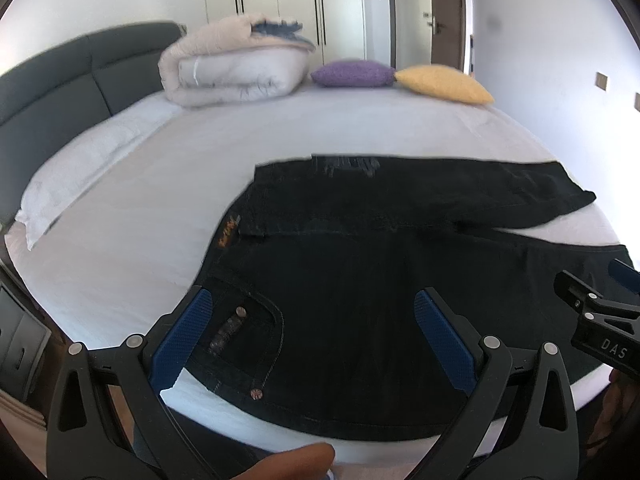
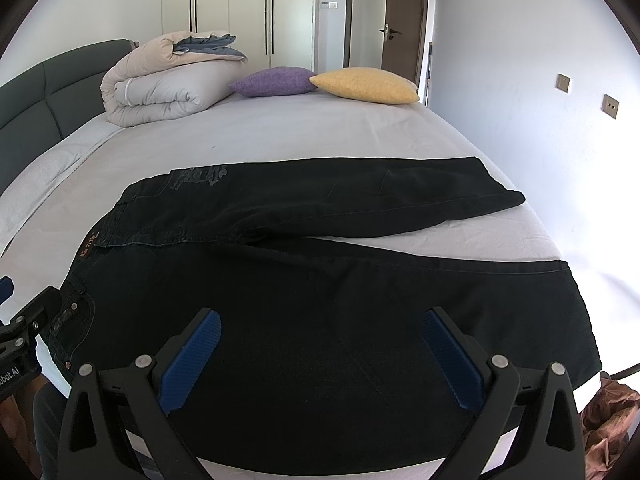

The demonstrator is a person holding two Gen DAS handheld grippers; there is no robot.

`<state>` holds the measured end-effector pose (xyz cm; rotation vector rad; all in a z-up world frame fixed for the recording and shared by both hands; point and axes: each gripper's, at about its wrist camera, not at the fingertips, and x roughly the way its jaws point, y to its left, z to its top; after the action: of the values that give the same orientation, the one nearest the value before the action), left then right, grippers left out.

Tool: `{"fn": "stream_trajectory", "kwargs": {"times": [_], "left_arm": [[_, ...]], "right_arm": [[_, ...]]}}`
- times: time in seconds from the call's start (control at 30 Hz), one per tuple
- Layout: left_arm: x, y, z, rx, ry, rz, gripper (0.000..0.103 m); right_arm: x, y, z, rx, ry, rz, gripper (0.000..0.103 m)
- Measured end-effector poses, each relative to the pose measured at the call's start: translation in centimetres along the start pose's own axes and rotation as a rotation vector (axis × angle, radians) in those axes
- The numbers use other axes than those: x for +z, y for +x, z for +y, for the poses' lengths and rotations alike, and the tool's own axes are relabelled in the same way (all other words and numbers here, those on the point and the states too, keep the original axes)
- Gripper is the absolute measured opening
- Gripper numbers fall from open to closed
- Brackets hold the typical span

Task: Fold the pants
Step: 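Grasp the black jeans waistband with the left tool while the right tool approaches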

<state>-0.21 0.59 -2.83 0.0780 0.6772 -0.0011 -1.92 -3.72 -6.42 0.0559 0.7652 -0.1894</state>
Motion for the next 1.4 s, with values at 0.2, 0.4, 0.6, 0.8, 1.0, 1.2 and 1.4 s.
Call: {"fn": "stream_trajectory", "kwargs": {"times": [0.2, 0.4, 0.6, 0.8, 1.0, 1.2, 1.4], "left_arm": [[-0.1, -0.8, -1.0, 0.096, 0.124, -0.128, 0.103], [1.6, 0.3, -1.2, 0.207, 0.29, -0.227, 0.103], [5.4, 3.2, 1.0, 0.128, 0.298, -0.198, 0.103], [8.5, 8.3, 2.4, 0.059, 0.275, -0.092, 0.103], [14.6, 15.8, 1.7, -0.16, 0.416, -0.064, 0.103], [20.7, 26.5, 3.1, -0.419, 0.377, 0.15, 0.102], [22.6, 34.5, 3.0, -0.524, 0.407, 0.293, 0.097]], "right_arm": [[0.1, 0.6, -0.2, 0.011, -0.001, 0.012, 0.103], [1.3, 1.5, -0.5, 0.028, -0.017, 0.011, 0.103], [4.1, 2.9, -1.1, 0.111, -0.062, -0.012, 0.103], [9.2, 5.1, -2.3, 0.254, -0.162, -0.033, 0.103], [13.4, 8.1, -2.3, 0.351, -0.336, -0.059, 0.102], [14.5, 12.1, -2.5, 0.407, -0.489, 0.012, 0.075], [14.4, 15.5, -2.9, 0.452, -0.549, 0.08, 0.065]]}}
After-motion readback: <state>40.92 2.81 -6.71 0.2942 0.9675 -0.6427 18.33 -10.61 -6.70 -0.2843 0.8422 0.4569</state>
